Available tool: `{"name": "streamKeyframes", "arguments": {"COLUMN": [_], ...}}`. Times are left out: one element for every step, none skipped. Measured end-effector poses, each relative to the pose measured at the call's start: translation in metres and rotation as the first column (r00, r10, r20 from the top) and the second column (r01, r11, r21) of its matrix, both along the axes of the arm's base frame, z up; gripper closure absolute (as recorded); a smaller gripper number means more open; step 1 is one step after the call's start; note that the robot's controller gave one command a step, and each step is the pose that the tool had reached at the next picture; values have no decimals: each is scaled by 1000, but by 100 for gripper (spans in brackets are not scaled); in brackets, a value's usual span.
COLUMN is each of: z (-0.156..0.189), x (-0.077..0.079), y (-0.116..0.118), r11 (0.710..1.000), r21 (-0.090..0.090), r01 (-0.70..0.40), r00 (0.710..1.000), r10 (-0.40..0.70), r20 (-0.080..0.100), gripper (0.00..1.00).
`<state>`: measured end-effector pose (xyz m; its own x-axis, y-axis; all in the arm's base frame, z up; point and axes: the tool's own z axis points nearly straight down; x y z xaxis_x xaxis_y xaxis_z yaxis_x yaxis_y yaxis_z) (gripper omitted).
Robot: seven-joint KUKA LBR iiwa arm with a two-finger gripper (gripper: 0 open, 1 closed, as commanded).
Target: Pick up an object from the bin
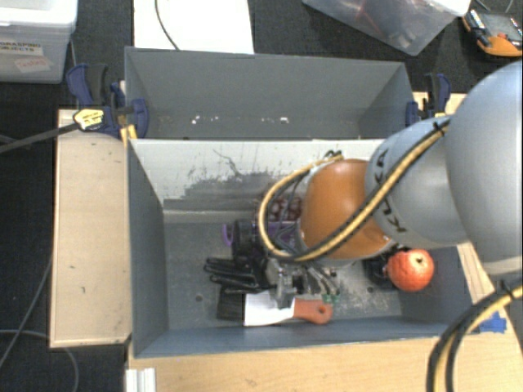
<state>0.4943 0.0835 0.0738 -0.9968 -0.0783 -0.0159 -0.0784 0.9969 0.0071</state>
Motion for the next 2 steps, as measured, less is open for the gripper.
{"name": "streamKeyframes", "arguments": {"z": [15, 52], "x": [3, 20], "y": [1, -11], "r11": [999, 980], "r21": [-1, -2], "r01": [-34, -199], "r00": [999, 980], "r10": [34, 199], "r20": [-4, -1], "gripper": [100, 100]}}
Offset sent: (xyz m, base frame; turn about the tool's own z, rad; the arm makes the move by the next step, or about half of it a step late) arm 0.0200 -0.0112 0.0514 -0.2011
